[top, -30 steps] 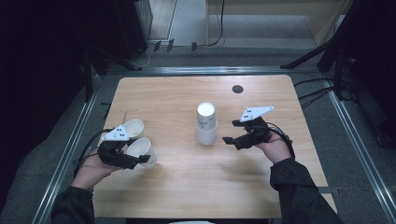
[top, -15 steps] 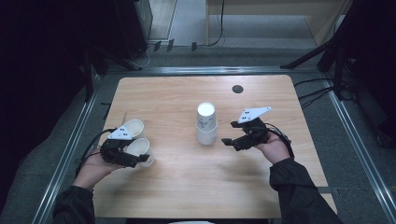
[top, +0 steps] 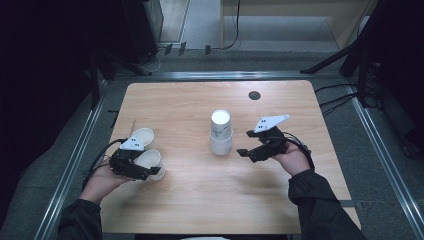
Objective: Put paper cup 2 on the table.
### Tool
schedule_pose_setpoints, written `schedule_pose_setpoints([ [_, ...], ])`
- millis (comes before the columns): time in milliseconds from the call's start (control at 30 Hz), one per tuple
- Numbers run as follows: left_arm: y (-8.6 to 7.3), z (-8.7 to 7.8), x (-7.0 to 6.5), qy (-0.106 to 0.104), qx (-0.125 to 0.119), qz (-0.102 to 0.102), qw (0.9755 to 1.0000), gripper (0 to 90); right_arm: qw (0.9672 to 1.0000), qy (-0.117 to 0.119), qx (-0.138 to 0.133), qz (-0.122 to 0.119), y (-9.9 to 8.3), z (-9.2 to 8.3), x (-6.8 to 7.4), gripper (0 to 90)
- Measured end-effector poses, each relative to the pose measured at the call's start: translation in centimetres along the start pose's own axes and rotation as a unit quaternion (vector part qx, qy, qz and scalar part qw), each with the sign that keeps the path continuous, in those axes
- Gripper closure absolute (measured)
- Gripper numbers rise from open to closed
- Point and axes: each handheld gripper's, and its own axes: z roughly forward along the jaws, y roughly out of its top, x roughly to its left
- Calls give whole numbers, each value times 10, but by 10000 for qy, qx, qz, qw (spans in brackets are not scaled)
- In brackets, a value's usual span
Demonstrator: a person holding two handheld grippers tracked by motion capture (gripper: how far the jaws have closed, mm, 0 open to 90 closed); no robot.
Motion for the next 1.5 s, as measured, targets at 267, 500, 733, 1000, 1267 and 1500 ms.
schedule_pose_setpoints([
  [267, 0, 3, -1, -20, 115, 19, 9999, 215, 10000, 12, 16, -23, 0, 1, 0, 229],
  [500, 1, 6, -4, -94, 203, 121, 9997, 190, 10000, 8, 32, -31, 0, 1, 1, 229],
  [733, 1, 7, -4, -82, 212, 133, 9997, 133, 10000, 15, 61, -43, 0, 1, 1, 229],
  [1000, 3, -1, -3, 7, 59, 66, 10000, 108, 10000, 14, 72, -60, 0, 1, 2, 229],
  [1267, 9, -20, 1, -62, -341, -194, 9992, 113, 9999, 8, 87, -52, -1, 1, 2, 229],
  [1500, 23, -26, -5, -176, -525, -212, 9982, 123, 9999, -50, 121, -54, -5, -3, 2, 229],
])
